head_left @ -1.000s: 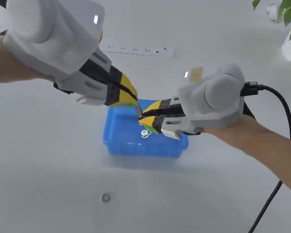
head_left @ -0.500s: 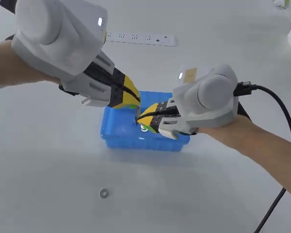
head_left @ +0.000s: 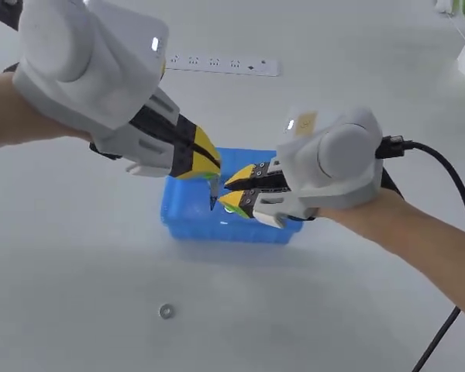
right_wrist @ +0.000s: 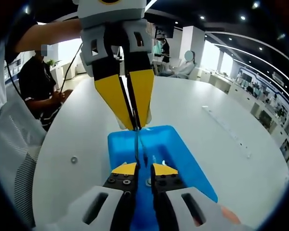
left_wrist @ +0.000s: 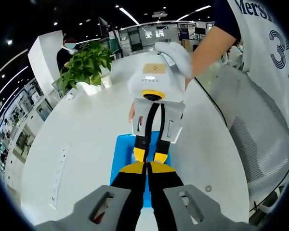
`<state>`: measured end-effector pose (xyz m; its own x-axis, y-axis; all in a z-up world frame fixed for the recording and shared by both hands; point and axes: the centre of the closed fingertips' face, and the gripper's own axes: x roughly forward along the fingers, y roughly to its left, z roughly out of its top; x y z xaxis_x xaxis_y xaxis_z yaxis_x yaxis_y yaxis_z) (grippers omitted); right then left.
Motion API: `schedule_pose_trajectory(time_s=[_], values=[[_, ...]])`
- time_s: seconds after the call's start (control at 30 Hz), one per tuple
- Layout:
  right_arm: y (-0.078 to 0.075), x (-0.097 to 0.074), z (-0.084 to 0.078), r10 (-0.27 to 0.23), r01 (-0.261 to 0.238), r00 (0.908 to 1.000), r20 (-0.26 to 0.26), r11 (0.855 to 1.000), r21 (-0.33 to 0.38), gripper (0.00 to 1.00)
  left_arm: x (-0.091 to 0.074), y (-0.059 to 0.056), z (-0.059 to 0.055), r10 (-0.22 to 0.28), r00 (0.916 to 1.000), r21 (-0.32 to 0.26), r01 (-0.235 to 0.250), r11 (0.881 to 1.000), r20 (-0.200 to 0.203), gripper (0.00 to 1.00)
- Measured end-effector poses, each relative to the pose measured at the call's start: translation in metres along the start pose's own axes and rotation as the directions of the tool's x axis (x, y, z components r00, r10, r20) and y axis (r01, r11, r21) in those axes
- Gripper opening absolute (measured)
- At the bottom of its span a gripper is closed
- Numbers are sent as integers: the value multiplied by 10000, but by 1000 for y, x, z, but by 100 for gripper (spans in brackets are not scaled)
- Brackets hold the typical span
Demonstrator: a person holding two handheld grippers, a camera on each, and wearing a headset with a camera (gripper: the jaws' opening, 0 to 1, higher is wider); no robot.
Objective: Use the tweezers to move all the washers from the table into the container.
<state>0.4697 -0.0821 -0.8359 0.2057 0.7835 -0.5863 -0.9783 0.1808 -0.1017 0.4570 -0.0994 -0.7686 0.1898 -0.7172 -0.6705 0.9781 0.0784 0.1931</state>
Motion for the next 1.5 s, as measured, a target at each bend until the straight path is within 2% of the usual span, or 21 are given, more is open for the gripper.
schedule_pose_trajectory(time_s=[0.07, 0.37, 0.47, 0.57, 0.7, 0.97, 1.17, 1.37, 1.5], values=[[2, -1, 5, -32, 32, 10000, 71, 9999, -96, 13, -4, 1, 2, 58, 10000, 50, -58, 10000, -21, 5], [11, -10, 37, -117, 151, 9980, 623, 9984, -540, 16, -31, -11, 34, 262, 9992, 609, -280, 9977, 298, 5], [19, -14, 48, -74, 132, 9969, 777, 9971, -745, 16, -41, -16, 35, 335, 9990, 754, -356, 9965, 297, 5], [29, -17, 54, -4, 85, 9965, 839, 9954, -952, 16, -51, -26, 37, 398, 9990, 859, -414, 9954, 202, 5], [44, -20, 61, 187, -82, 9957, 903, 9933, -1154, 15, -62, -40, 36, 475, 9989, 892, -478, 9949, 54, 5], [80, -20, 70, 598, -472, 9934, 981, 9909, -1258, 15, -78, -72, 33, 619, 9974, 378, -632, 9973, 360, 5], [108, -12, 66, 1043, -937, 9899, 963, 9897, -1087, 15, -82, -95, 21, 755, 9944, -582, -713, 9958, 739, 5], [131, -2, 57, 1450, -1374, 9868, 721, 9853, -1015, 15, -79, -113, 14, 727, 9943, -1068, -642, 9922, 775, 5], [140, 2, 52, 1672, -1611, 9840, 624, 9826, -926, 15, -80, -119, 6, 684, 9937, -1295, -566, 9900, 888, 5]])
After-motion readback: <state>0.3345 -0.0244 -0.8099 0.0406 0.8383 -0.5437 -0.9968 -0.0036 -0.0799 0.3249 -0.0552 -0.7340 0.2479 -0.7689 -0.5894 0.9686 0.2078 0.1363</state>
